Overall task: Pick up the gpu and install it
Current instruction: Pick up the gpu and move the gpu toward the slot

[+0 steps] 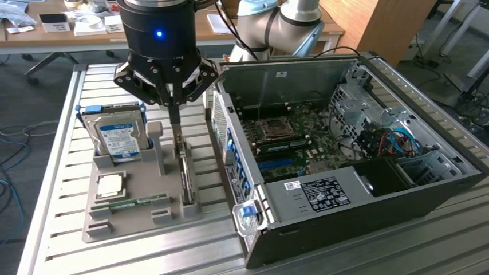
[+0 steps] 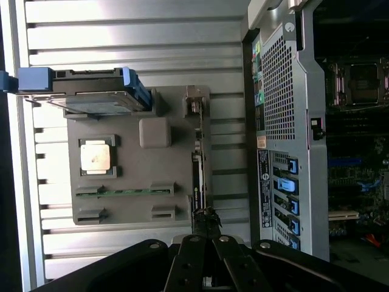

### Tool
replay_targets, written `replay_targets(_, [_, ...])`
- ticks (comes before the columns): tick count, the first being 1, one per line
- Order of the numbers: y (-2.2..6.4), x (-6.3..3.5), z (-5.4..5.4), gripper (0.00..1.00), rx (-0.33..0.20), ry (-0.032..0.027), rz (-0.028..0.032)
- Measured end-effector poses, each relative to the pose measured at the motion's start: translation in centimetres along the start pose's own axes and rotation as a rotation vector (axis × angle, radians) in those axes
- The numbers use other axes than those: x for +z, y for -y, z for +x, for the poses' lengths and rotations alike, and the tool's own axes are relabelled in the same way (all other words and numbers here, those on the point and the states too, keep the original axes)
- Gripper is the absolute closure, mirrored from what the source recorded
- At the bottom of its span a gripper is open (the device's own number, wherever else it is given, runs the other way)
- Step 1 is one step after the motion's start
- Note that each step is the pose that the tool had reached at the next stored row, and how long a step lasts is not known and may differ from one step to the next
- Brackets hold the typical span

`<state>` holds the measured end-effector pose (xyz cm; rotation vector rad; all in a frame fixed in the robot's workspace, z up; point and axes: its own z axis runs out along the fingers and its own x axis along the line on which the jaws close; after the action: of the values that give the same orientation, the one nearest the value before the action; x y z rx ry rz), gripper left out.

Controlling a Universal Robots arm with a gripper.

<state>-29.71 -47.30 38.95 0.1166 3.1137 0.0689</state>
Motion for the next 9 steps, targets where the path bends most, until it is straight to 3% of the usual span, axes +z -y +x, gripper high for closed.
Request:
replay_targets(7, [0.00, 0.00, 0.00, 0.89, 0.000, 0.0000, 0.0000])
replay_targets(9, [0.00, 0.00, 0.00, 0.76, 0.000, 0.0000, 0.0000])
